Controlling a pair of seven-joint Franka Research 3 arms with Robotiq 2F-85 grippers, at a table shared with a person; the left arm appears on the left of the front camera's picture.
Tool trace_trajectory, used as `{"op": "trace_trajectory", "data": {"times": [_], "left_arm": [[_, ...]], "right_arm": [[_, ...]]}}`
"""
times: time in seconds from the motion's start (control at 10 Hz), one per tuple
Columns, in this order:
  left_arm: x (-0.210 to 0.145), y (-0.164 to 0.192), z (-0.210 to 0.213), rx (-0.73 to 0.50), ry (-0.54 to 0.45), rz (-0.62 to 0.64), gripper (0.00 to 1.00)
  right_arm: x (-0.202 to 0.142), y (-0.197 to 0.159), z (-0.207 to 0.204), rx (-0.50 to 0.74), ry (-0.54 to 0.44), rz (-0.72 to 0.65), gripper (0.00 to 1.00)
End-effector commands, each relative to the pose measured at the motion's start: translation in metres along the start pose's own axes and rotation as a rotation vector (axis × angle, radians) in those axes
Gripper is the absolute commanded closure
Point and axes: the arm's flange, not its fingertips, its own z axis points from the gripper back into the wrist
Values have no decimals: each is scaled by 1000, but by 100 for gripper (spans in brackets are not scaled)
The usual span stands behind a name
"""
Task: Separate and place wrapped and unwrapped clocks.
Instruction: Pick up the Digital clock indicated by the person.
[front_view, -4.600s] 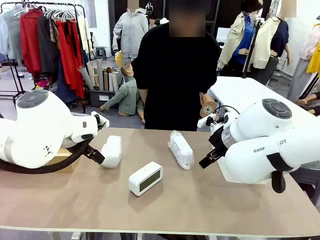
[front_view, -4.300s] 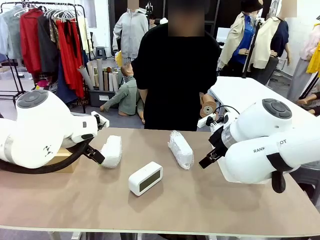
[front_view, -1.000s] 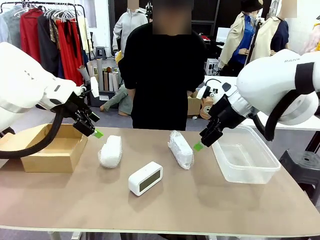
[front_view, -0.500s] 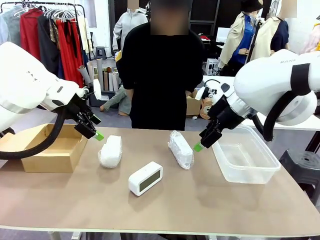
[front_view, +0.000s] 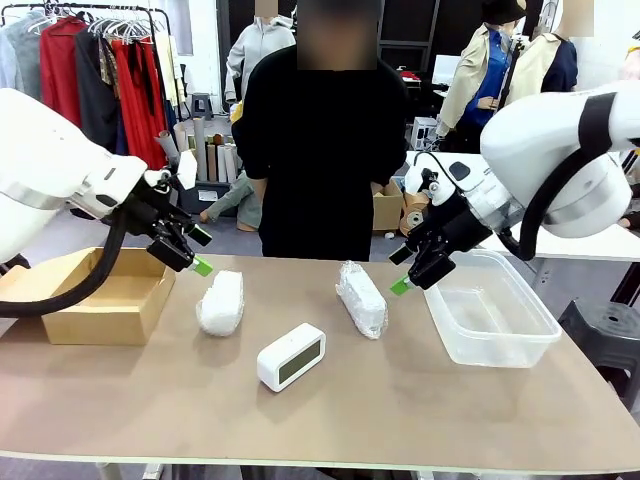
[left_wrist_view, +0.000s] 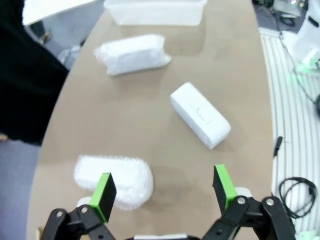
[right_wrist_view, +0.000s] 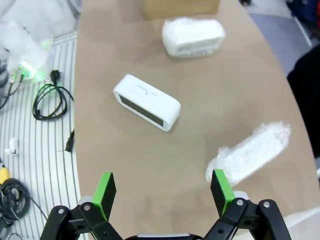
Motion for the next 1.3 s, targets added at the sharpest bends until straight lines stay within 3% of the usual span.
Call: {"op": "trace_trajectory", "data": {"times": [0.0, 0.2, 0.6, 1.2], "left_arm": [[-17, 16, -2, -64, -116, -42, 0], [-13, 26, 15, -127, -165, -60, 0], [-12, 45, 41, -214, -92, 1, 0], [1, 63, 67, -134, -37, 73, 0]], "right_arm": [[-10, -24, 4, 122, -66, 34, 0], [0, -26, 21, 113, -95, 75, 0], [20, -29, 52, 85, -131, 136, 0], [34, -35, 83, 44, -160, 144, 0]]}}
